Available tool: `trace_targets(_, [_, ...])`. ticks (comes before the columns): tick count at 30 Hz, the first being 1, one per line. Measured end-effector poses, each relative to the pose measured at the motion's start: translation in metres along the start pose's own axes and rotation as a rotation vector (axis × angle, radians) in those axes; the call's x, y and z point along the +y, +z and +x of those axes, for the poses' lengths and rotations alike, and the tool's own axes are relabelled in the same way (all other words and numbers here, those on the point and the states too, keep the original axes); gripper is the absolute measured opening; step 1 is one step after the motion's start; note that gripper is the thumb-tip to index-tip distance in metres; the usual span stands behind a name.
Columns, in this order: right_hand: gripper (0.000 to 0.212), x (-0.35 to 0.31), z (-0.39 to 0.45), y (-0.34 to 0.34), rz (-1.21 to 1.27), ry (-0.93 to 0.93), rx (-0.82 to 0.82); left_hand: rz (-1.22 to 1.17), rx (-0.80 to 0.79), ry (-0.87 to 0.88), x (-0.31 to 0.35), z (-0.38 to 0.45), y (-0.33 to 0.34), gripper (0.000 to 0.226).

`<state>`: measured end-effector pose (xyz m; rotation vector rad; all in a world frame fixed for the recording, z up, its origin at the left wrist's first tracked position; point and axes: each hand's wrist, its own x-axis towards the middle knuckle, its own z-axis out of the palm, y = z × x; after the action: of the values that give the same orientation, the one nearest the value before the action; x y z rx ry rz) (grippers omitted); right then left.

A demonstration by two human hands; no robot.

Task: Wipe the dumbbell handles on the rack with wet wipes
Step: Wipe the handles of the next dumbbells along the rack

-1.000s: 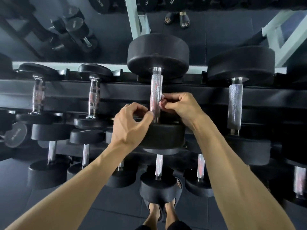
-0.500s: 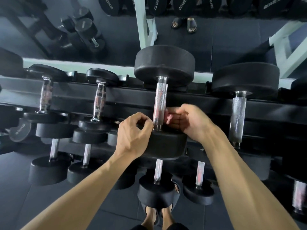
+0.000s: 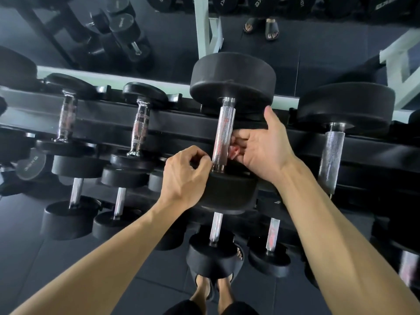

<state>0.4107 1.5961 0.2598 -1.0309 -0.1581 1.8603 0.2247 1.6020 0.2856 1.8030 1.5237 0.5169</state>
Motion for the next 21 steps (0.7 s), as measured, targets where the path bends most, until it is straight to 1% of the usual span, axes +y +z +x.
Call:
trace_targets(3, [0.117,0.006,-0.005,-0.005,-0.124,0.089,-0.026,-0.008,0.009,-0.006,-0.001,0.0,0.0,0.019])
trace_targets(4, [0.118,0.006,-0.005,-0.005,-0.097,0.084,-0.007,-0.01,0.011,-0.01,-0.001,0.0,0.001,0.019])
trace_targets(6, [0.115,0.005,0.003,-0.002,0.109,-0.011,0.065,-0.016,0.009,-0.015,-0.002,0.0,0.001,0.02])
trace_targets(8, [0.109,0.005,0.012,0.002,0.278,-0.107,0.094,-0.019,0.012,-0.011,-0.002,0.0,0.001,0.02])
trace_targets(10, [0.105,0.009,0.014,0.003,0.27,-0.116,0.089,-0.013,0.013,-0.001,-0.002,0.0,0.001,0.02])
trace_targets(14, [0.106,0.013,0.005,-0.006,0.186,-0.082,0.07,-0.019,0.017,0.008,-0.003,0.0,0.001,0.019])
trace_targets(18, [0.089,0.003,0.024,0.008,0.37,-0.237,0.108,-0.019,0.006,0.009,-0.004,0.0,0.001,0.019])
trace_targets(21, [0.086,0.008,0.023,0.013,0.395,-0.249,0.129,-0.019,0.004,0.007,-0.004,0.001,0.002,0.019])
